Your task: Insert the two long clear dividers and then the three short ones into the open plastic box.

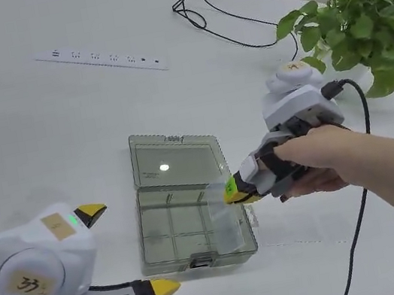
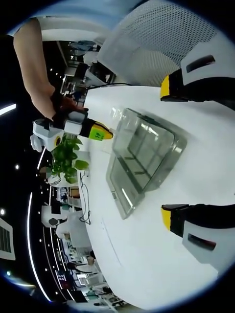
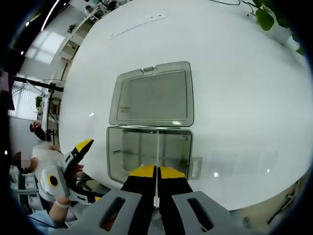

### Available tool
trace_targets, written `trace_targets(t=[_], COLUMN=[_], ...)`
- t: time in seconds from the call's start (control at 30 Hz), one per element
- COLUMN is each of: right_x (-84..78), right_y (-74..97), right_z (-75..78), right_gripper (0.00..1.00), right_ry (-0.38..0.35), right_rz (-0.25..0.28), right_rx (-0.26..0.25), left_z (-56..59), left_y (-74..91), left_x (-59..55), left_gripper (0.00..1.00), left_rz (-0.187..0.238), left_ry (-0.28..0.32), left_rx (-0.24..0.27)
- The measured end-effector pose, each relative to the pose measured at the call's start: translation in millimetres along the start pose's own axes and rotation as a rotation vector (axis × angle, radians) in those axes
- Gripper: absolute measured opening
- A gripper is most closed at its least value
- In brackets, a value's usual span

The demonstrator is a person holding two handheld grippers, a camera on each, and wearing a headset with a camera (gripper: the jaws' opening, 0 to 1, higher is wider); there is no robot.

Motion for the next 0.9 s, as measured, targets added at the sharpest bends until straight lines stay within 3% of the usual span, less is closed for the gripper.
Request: trace_targets(t=[0.9], right_x=[4.0], right_y=[-4.5], right_z=[-1.1], right_gripper=[0.01], right_ry=[0.03], right_rz=[-0.039], right_rx=[-0.021], left_z=[-0.9], left_y=[2.6], left_x=[-4.2], left_gripper=[0.86], left_rz=[0.01], left_ry=[0.025], left_rx=[0.012])
Point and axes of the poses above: the centre of the closed fingertips' face, and the gripper's own axes: y roughly backward along the fingers, z roughly to its right, x roughly out of its top, the point moved 4 cm from there along y, roughly backward along the fingers, and after that the axes turned 5 degrees about -x, right-handed, at the moved point
